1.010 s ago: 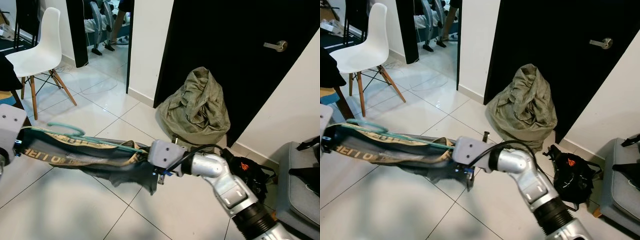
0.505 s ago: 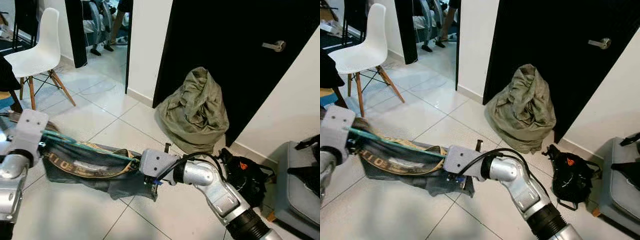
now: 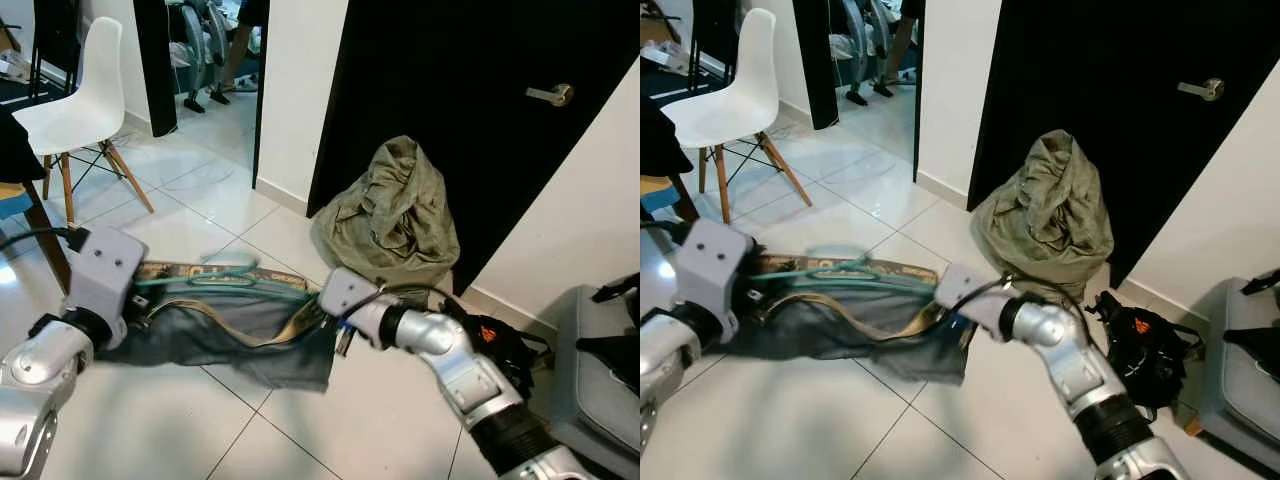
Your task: Hang hanger
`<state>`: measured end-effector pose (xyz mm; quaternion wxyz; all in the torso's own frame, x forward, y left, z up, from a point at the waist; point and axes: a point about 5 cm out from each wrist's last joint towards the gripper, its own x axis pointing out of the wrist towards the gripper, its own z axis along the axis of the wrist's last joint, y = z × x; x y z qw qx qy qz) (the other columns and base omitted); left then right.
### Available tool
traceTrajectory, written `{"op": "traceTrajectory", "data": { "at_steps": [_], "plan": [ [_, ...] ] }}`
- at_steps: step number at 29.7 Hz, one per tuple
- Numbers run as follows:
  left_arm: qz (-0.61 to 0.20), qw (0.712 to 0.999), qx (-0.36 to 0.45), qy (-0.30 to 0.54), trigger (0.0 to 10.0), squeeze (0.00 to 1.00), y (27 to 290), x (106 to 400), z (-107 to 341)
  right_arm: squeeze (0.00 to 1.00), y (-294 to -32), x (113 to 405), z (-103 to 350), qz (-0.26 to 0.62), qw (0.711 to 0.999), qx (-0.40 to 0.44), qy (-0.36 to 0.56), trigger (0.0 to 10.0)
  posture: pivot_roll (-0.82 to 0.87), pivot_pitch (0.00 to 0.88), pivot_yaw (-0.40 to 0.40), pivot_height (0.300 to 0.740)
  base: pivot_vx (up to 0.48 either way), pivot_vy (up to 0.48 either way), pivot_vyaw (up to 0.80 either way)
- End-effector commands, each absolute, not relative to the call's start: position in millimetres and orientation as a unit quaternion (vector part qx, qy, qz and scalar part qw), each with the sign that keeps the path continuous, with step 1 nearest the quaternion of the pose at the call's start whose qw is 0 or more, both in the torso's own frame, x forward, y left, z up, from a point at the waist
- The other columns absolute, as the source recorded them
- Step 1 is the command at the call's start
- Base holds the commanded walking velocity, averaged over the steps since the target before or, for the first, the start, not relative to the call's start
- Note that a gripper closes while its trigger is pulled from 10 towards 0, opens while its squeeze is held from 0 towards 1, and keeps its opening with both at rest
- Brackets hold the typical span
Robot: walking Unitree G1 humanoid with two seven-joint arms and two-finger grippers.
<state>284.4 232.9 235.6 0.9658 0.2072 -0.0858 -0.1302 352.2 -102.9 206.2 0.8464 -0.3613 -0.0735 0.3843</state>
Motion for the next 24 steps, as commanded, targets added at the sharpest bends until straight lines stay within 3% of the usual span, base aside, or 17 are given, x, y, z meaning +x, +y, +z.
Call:
{"op": "traceTrajectory", "data": {
  "at_steps": [1, 12, 13, 21, 22, 23, 24],
  "plan": [
    [-0.176, 0.958, 0.208, -0.089, 10.0, 0.0, 219, 280, 233, 0.0, -106, 356, 211, 0.383, 0.851, -0.35, -0.08, 10.0, -0.04, 0.213, -0.126, 0.74, 0.0, 0.0, 0.0],
    [-0.145, 0.956, 0.245, -0.069, 10.0, 0.0, 237, 279, 231, 0.0, -126, 360, 226, 0.369, 0.85, -0.366, -0.088, 10.0, -0.05, 0.218, -0.126, 0.74, 0.0, 0.0, 0.0],
    [-0.145, 0.955, 0.25, -0.067, 10.0, 1.0, 239, 278, 232, 0.0, -128, 360, 225, 0.37, 0.848, -0.369, -0.087, 10.0, -0.05, 0.218, -0.126, 0.74, 0.0, 0.0, 0.0],
    [-0.154, 0.942, 0.294, -0.059, 10.0, 1.0, 254, 266, 241, 0.0, -143, 365, 222, 0.363, 0.856, -0.363, -0.063, 10.0, -0.04, 0.229, -0.132, 0.74, 0.0, 0.0, 0.0],
    [-0.152, 0.939, 0.301, -0.06, 10.0, 0.77, 257, 265, 243, 0.0, -145, 367, 222, 0.358, 0.862, -0.355, -0.059, 10.0, -0.04, 0.23, -0.132, 0.74, 0.0, 0.0, 0.0],
    [-0.152, 0.939, 0.301, -0.06, 10.0, 0.77, 257, 265, 243, 0.0, -145, 367, 222, 0.358, 0.862, -0.355, -0.059, 10.0, -0.04, 0.23, -0.132, 0.74, 0.0, 0.0, 0.0],
    [-0.151, 0.934, 0.316, -0.062, 10.0, 0.0, 259, 263, 245, 0.0, -148, 369, 223, 0.351, 0.867, -0.35, -0.057, 10.0, -0.04, 0.231, -0.134, 0.74, 0.0, 0.0, 0.0]
  ]
}}
